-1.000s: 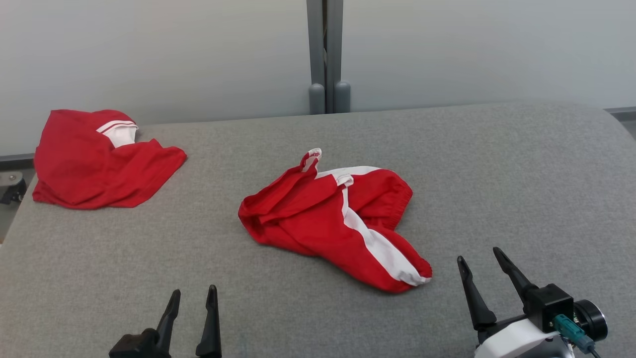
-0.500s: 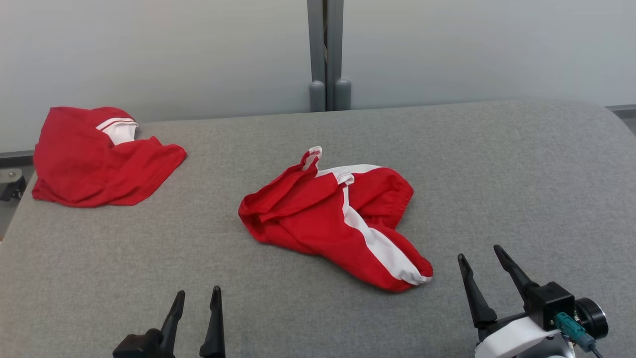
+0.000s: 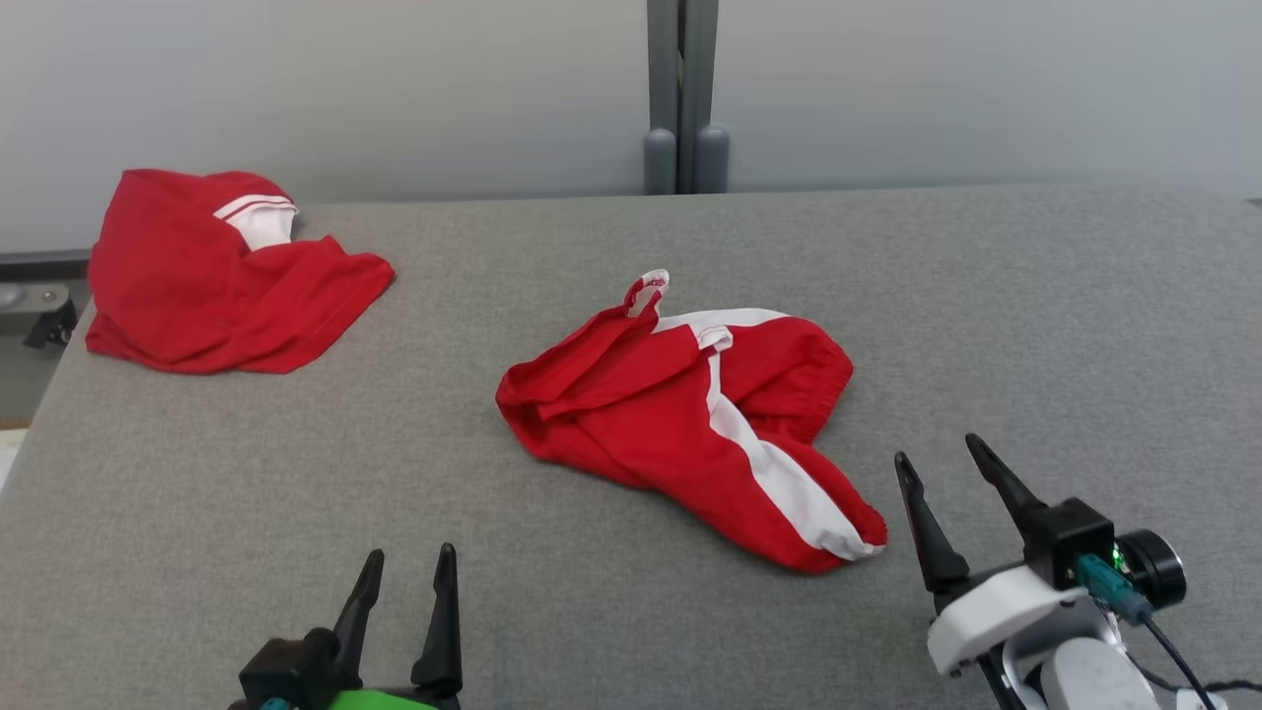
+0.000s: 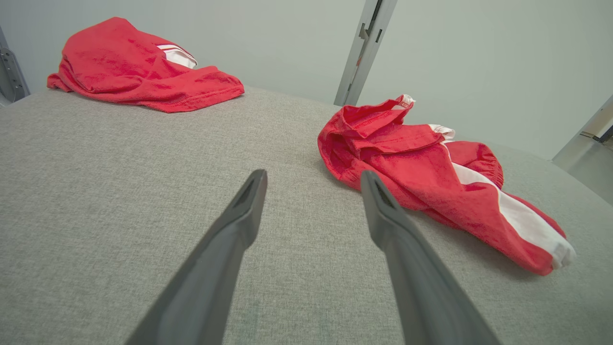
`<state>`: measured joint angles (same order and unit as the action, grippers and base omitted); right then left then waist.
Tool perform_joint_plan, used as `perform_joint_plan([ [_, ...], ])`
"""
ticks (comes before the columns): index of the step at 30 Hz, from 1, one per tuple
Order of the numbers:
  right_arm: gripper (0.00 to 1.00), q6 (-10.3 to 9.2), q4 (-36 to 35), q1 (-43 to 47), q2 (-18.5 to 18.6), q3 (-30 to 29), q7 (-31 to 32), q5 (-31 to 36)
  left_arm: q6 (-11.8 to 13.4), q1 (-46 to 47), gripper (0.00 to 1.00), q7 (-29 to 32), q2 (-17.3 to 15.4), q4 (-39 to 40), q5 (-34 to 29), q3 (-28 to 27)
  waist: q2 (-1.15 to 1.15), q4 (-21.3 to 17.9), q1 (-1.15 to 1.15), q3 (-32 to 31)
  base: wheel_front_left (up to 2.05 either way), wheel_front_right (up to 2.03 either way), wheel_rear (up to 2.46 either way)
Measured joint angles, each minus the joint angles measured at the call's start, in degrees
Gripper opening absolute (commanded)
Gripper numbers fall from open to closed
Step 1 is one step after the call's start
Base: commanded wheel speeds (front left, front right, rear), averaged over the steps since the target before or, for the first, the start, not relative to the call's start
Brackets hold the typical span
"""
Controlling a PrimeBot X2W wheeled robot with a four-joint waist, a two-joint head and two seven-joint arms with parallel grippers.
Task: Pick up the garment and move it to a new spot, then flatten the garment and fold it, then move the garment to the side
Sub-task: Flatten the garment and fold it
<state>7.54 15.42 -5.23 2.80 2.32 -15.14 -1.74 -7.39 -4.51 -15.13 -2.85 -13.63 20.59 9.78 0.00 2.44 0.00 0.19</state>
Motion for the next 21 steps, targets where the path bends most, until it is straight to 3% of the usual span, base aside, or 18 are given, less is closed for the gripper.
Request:
perform_joint_plan([
  [5, 1.00, 0.00, 7.7, -8.4, 0.0, -1.0, 0.0, 1.6, 0.0, 1.9, 1.00, 0.0, 0.0, 0.5, 0.0, 0.9, 0.00, 1.5, 0.00, 2.4, 0.00, 0.00, 0.00],
  [14, 1.00, 0.00, 29.2, -23.5, 0.0, -2.6, 3.2, 4.9, 0.0, 5.0, 1.00, 0.0, 0.0, 0.4, 0.5, 1.6, 0.00, 5.5, 0.00, 7.5, 0.00, 0.00, 0.00],
  [20, 1.00, -0.01, 37.3, -29.5, 0.0, -2.4, 3.1, 3.8, 0.0, 6.2, 1.00, 0.0, 0.0, 0.2, 0.9, 2.2, 0.00, 8.2, 0.00, 10.1, 0.00, 0.00, 0.00],
  [21, 0.84, 0.00, 38.2, -30.5, -0.1, -2.3, 3.0, 3.8, 0.0, 6.4, 1.00, 0.0, 0.0, 0.2, 1.0, 2.3, 0.00, 8.5, 0.00, 10.5, 0.00, 0.00, 0.00],
])
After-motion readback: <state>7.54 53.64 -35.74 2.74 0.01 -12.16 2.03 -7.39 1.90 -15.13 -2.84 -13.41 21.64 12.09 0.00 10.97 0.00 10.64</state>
